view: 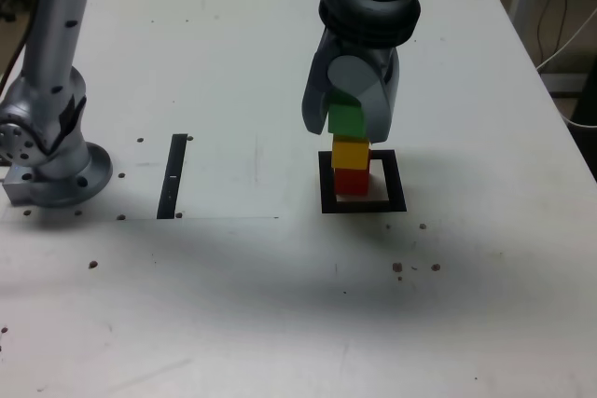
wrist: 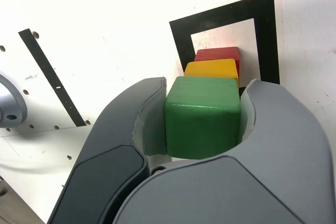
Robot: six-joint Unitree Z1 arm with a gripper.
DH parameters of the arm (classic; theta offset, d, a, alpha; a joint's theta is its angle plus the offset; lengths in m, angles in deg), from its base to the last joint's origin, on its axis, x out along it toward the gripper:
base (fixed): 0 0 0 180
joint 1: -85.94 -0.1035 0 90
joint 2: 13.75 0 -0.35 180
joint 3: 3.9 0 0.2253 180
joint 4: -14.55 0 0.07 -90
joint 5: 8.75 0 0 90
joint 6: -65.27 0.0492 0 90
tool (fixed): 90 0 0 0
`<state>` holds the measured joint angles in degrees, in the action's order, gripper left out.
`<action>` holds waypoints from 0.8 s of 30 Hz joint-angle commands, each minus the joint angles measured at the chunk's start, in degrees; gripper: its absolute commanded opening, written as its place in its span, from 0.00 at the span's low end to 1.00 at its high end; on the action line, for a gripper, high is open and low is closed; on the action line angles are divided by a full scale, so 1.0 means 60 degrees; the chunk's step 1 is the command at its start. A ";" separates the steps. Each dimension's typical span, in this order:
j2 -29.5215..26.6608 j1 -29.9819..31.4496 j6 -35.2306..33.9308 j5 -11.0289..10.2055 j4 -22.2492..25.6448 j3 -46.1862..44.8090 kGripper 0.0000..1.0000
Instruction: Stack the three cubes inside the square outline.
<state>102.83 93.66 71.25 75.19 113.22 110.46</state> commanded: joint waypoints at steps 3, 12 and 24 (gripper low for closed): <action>-0.0028 -0.0022 0.0013 0.0009 -0.0051 -0.0016 0.35; -0.0084 -0.0022 0.0013 0.0019 -0.0156 -0.0070 0.37; -0.0114 0.0032 0.0013 0.0209 -0.0253 -0.0213 0.43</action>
<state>102.56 93.67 71.25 76.22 112.05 109.28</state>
